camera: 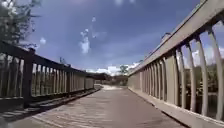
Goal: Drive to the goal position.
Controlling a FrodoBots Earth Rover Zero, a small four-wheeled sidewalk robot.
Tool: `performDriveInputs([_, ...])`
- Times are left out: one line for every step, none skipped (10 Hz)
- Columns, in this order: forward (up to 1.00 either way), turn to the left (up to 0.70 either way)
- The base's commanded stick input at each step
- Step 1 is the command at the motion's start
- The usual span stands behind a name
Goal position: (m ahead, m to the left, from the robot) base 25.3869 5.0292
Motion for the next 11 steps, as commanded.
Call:
performDriveInputs([0.85,0.04])
performDriveInputs([0.85,0.04])
performDriveInputs([0.85,0.04])
performDriveInputs([0.85,0.04])
performDriveInputs([0.85,0.04])
performDriveInputs([0.85,0.04])
performDriveInputs([0.85,0.04])
performDriveInputs([0.85,0.04])
performDriveInputs([0.85,0.04])
performDriveInputs([0.85,0.04])
performDriveInputs([0.85,0.04])
